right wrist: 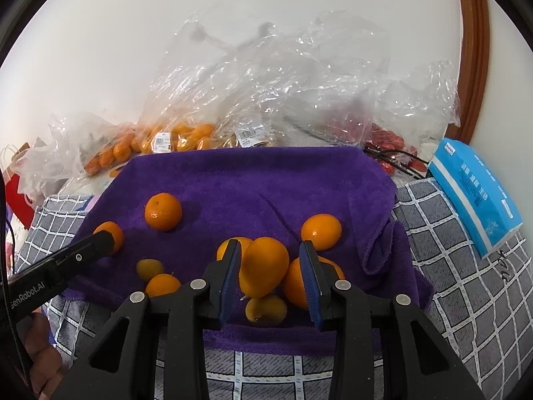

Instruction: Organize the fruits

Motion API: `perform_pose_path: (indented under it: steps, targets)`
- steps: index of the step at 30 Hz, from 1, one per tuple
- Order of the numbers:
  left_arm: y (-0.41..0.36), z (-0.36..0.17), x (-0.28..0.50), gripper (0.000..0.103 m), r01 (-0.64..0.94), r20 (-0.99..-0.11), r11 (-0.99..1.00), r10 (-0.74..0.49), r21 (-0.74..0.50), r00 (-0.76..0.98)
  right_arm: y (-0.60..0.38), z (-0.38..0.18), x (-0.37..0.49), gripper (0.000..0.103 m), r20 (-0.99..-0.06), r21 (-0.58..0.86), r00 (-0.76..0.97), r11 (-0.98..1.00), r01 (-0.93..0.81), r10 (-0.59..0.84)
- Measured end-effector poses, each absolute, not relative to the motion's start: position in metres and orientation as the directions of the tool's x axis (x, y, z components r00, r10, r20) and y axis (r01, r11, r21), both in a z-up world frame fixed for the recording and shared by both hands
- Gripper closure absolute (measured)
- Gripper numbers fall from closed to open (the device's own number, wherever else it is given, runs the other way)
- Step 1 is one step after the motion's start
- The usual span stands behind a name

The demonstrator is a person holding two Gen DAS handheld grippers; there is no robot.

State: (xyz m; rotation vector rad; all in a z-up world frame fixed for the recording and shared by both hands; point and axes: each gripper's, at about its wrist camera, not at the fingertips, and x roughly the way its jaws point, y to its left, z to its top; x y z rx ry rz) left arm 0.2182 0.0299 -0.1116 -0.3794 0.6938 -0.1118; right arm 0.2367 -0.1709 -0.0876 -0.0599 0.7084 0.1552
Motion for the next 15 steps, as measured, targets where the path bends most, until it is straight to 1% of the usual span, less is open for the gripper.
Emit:
perform_pose_path:
  steps: [1, 3, 6, 8, 12, 15]
  targets:
    - [0.030, -0.111, 0.218, 0.056, -0.025, -0.602, 0.925, -0.225, -0.378, 0.766, -0.170, -0.086, 0.236, 0.057, -0.647, -0.005, 0.753, 0.987, -0.163, 0.121]
    - [0.032, -0.109, 0.216, 0.055, -0.028, -0.599, 0.923, -0.227, -0.385, 0.768, -0.170, -0.084, 0.234, 0.055, -0.636, -0.006, 0.762, 0.987, -0.163, 0.122]
    - [0.034, -0.106, 0.214, 0.053, -0.028, -0.592, 0.921, -0.226, -0.388, 0.773, -0.172, -0.081, 0.232, 0.047, -0.626, -0.001, 0.770, 0.987, -0.160, 0.124]
    - [0.037, -0.103, 0.212, 0.051, -0.022, -0.588, 0.920, -0.232, -0.391, 0.775, -0.174, -0.079, 0.232, 0.047, -0.628, 0.010, 0.768, 0.988, -0.156, 0.128]
    - [0.053, -0.089, 0.208, 0.051, -0.034, -0.580, 0.915, -0.225, -0.401, 0.783, -0.176, -0.075, 0.233, 0.046, -0.633, 0.053, 0.759, 0.987, -0.152, 0.151]
    - [0.067, -0.077, 0.204, 0.050, -0.068, -0.576, 0.910, -0.200, -0.409, 0.793, -0.174, -0.068, 0.228, 0.046, -0.635, 0.050, 0.757, 0.987, -0.153, 0.150]
